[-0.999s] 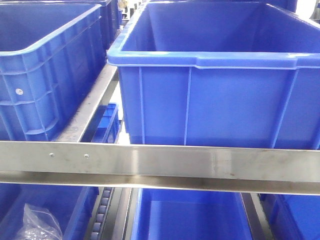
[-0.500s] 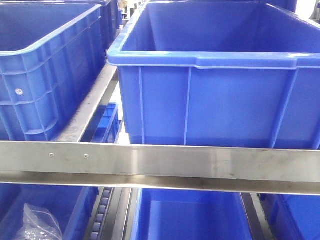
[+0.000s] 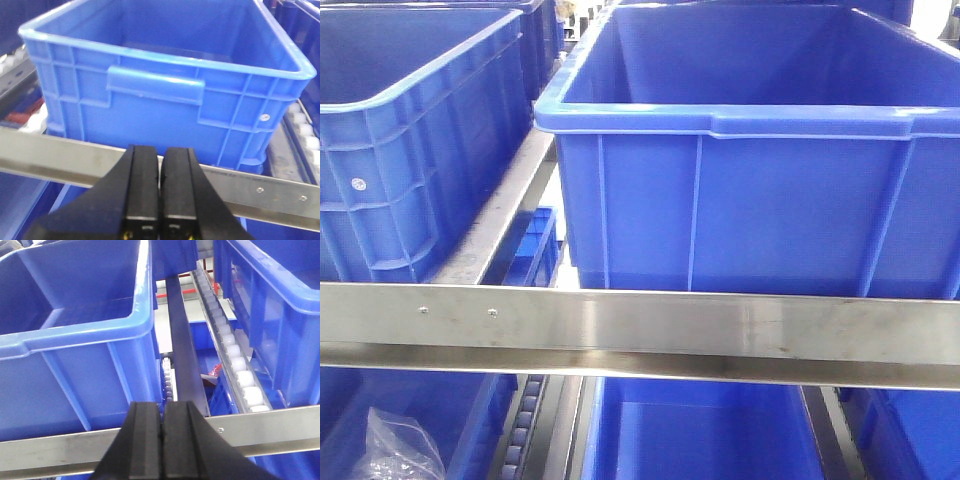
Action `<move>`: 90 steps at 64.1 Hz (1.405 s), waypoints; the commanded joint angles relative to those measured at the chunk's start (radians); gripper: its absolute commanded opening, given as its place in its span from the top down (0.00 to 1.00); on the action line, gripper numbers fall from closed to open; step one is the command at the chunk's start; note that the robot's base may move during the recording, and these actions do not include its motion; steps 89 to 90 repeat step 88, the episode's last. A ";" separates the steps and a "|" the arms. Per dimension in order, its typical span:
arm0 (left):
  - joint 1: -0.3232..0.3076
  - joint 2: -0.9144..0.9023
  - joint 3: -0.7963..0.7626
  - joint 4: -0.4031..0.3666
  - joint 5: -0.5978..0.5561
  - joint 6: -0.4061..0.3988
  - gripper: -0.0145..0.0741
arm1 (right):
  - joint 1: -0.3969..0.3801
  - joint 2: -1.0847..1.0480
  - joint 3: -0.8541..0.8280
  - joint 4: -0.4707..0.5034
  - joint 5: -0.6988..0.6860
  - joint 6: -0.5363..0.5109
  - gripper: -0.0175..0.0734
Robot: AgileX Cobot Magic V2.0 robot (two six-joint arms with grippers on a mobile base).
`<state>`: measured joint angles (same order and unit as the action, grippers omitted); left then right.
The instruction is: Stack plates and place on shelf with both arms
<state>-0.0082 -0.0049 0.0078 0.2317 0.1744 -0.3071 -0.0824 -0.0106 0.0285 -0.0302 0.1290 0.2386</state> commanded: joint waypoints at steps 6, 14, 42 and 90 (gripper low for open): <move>-0.031 -0.019 0.002 0.009 -0.098 -0.008 0.74 | -0.007 -0.019 0.000 0.000 -0.090 -0.010 0.75; -0.031 -0.019 0.002 0.003 -0.098 -0.008 0.74 | -0.007 -0.019 0.000 0.000 -0.090 -0.010 0.75; -0.031 -0.019 0.002 -0.154 -0.145 0.147 0.74 | -0.007 -0.019 0.000 0.000 -0.090 -0.010 0.75; -0.031 -0.019 0.002 -0.144 -0.145 0.147 0.74 | -0.007 -0.019 0.000 0.000 -0.090 -0.010 0.75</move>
